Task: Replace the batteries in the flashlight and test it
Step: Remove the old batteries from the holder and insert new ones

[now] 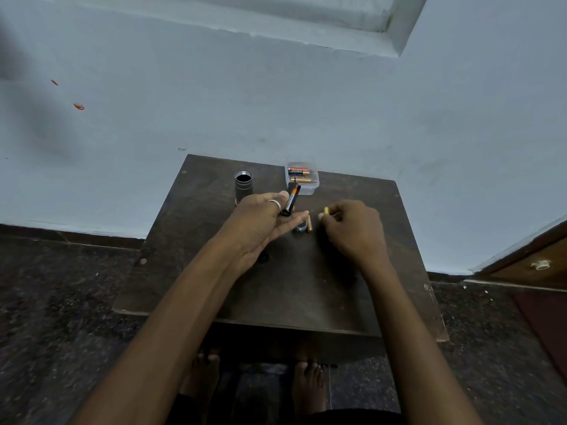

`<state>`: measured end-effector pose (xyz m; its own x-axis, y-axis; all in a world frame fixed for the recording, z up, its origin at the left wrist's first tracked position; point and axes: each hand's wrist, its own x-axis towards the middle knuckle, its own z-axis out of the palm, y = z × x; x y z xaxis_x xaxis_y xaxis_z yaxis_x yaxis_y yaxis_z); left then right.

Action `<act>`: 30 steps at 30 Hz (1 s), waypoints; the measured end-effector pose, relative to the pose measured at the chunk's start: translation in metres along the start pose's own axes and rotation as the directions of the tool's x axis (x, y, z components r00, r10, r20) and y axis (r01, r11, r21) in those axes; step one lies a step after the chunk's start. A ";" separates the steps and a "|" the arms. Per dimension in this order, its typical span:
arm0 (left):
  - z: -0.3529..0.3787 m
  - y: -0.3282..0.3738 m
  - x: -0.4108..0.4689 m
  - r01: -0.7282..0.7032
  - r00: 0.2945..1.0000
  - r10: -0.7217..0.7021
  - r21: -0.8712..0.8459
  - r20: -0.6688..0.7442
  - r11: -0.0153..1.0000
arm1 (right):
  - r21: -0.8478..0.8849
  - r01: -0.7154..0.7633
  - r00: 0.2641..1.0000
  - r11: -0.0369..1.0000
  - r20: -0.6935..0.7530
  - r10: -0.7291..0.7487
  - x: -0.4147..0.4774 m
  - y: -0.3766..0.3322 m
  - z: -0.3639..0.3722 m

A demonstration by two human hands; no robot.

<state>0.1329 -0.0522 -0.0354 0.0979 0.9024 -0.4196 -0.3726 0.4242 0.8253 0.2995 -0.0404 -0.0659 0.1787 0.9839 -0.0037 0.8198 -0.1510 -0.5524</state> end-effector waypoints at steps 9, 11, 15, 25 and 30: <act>0.000 -0.002 0.000 -0.013 1.000 0.013 0.026 0.007 1.000 | -0.010 0.076 0.996 0.997 -0.044 -0.076 0.002 -0.002 0.007; 0.001 -0.002 0.000 -0.018 1.000 0.017 0.018 0.010 1.000 | 0.058 0.102 0.992 0.993 -0.084 -0.097 0.001 -0.005 0.004; 0.000 -0.001 -0.001 -0.026 0.999 0.025 0.013 0.023 1.000 | 0.408 0.171 0.985 0.897 -0.105 -0.141 -0.004 -0.015 -0.007; -0.003 0.001 -0.001 -0.023 0.998 0.020 0.048 0.054 0.999 | 0.477 0.298 0.948 0.827 -0.050 -0.313 -0.012 -0.029 -0.003; -0.005 0.001 0.002 -0.023 0.999 0.021 0.045 0.047 0.999 | 0.448 0.329 0.940 0.831 -0.075 -0.332 -0.014 -0.031 -0.006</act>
<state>0.1280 -0.0506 -0.0377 0.1329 0.9137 -0.3840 -0.3329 0.4061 0.8510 0.2750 -0.0505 -0.0442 -0.0632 0.9683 0.2418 0.4965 0.2407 -0.8340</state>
